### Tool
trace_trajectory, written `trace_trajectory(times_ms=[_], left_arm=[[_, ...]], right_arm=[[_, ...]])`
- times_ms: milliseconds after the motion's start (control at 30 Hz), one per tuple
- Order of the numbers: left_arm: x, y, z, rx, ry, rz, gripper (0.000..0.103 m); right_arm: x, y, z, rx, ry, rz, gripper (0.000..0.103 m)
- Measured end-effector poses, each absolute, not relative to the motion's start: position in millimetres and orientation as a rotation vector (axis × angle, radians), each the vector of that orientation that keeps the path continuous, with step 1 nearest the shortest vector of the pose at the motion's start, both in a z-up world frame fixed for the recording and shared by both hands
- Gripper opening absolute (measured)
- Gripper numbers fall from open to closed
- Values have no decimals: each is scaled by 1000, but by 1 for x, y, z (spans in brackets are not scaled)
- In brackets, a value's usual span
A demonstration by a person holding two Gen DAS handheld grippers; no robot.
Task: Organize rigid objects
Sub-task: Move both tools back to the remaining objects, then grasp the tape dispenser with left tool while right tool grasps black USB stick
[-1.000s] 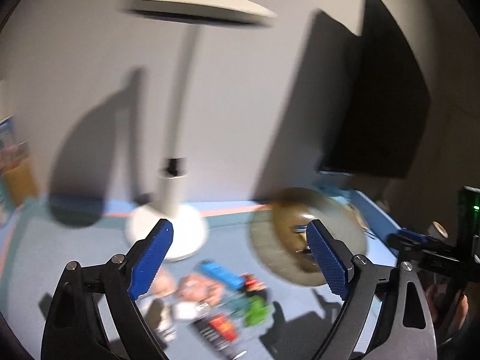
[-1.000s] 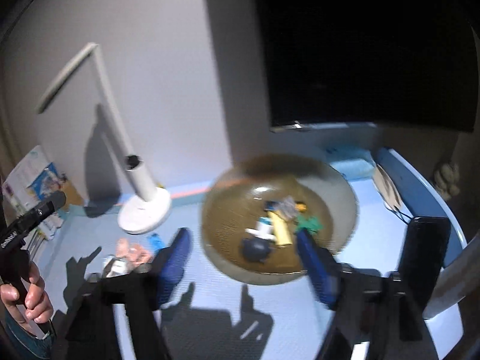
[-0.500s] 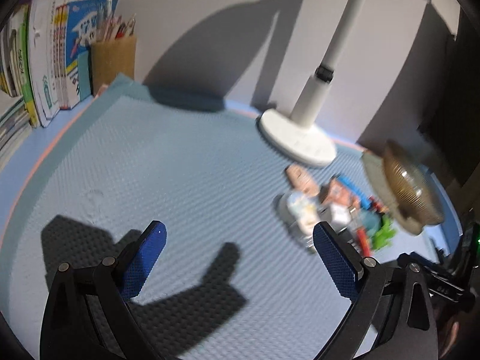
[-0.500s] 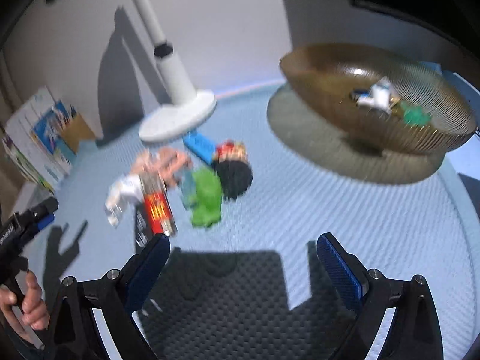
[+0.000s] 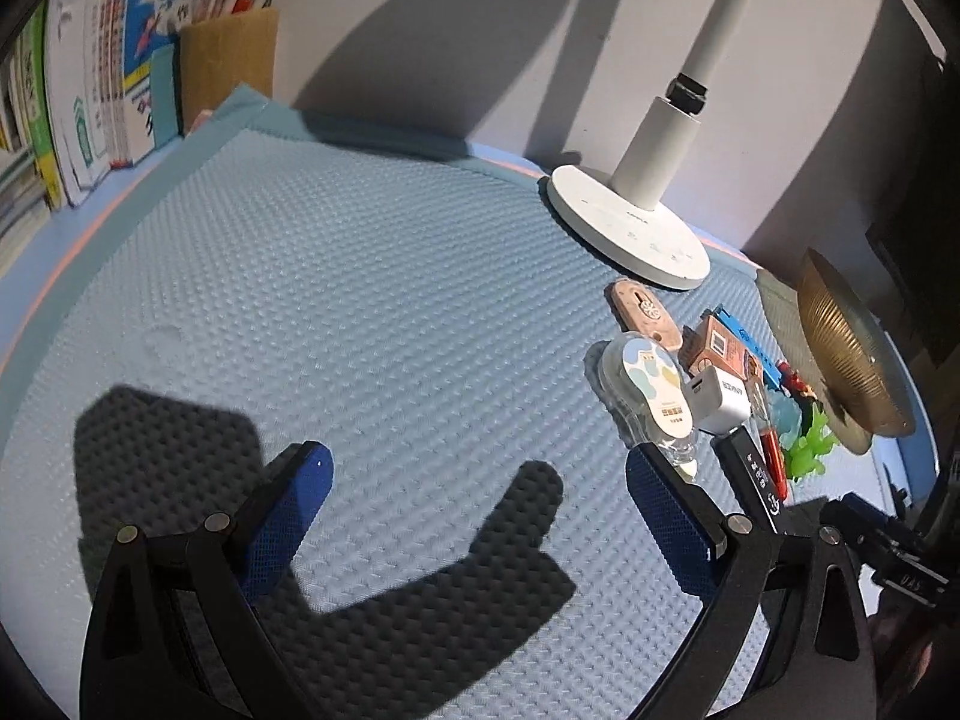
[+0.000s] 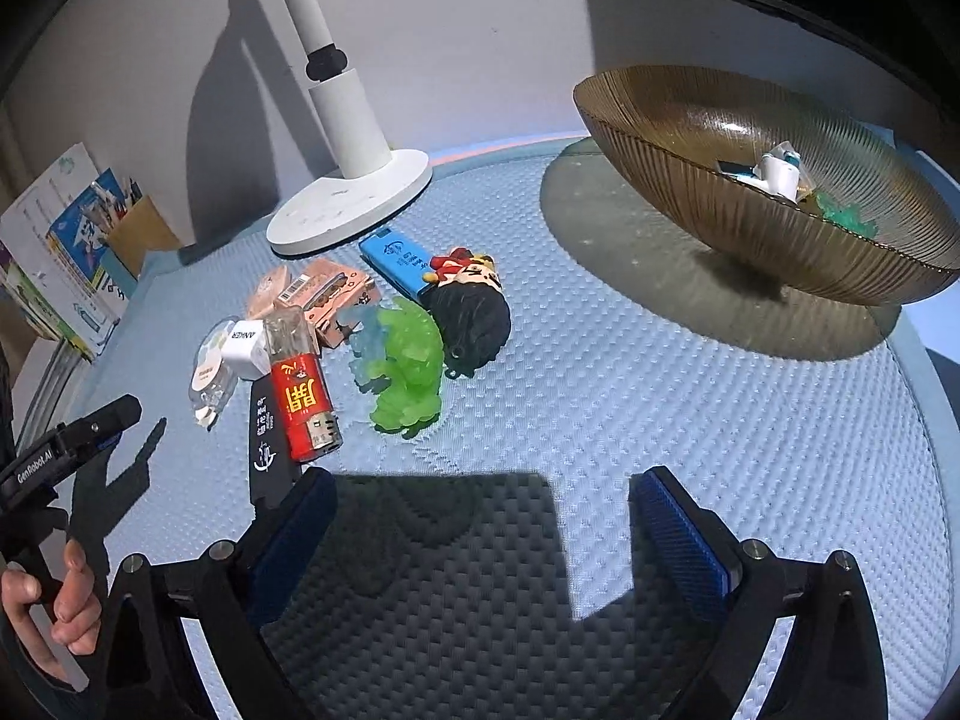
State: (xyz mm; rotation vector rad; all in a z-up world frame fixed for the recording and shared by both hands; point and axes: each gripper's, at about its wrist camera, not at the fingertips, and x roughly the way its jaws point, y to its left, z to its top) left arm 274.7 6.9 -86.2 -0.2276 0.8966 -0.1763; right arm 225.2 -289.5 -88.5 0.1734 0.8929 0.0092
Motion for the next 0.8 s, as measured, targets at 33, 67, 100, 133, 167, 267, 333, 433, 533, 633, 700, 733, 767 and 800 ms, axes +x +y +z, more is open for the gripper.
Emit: trace_trajectory(times_ms=[33, 67, 100, 133, 167, 267, 333, 433, 533, 633, 700, 733, 767, 800], left_arm=[[274, 8, -86, -235, 895, -177, 98], [274, 8, -86, -236, 894, -176, 98], [274, 7, -86, -233, 894, -174, 98], [273, 6, -86, -226, 894, -170, 98], [273, 5, -86, -222, 893, -167, 98], [273, 4, -86, -218, 895, -166, 98], [273, 4, -86, -216, 896, -162, 98], [275, -2, -86, -185, 908, -162, 98], [276, -17, -83, -143, 950, -231, 98], [279, -31, -77, -137, 969, -313, 98], [285, -45, -75, -93, 986, -349, 98], [289, -53, -75, -59, 995, -351, 98], [291, -61, -75, -22, 994, -361, 98], [293, -68, -76, 12, 989, -373, 98]], right_arm=[[224, -290, -89, 171, 893, 9, 101], [225, -289, -89, 168, 893, 8, 101], [225, -287, -91, 166, 893, 9, 101], [225, -287, -91, 165, 893, 9, 101], [224, -288, -91, 166, 893, 9, 101], [225, -287, -90, 166, 893, 9, 101], [225, -287, -90, 167, 893, 7, 101], [223, -286, -88, 164, 880, 9, 101], [217, -277, -81, 141, 871, 47, 101], [214, -257, -76, 152, 880, 123, 101], [216, -244, -74, 149, 895, 150, 101], [218, -235, -73, 134, 907, 162, 99], [221, -227, -72, 113, 914, 168, 94], [223, -219, -72, 84, 925, 169, 90]])
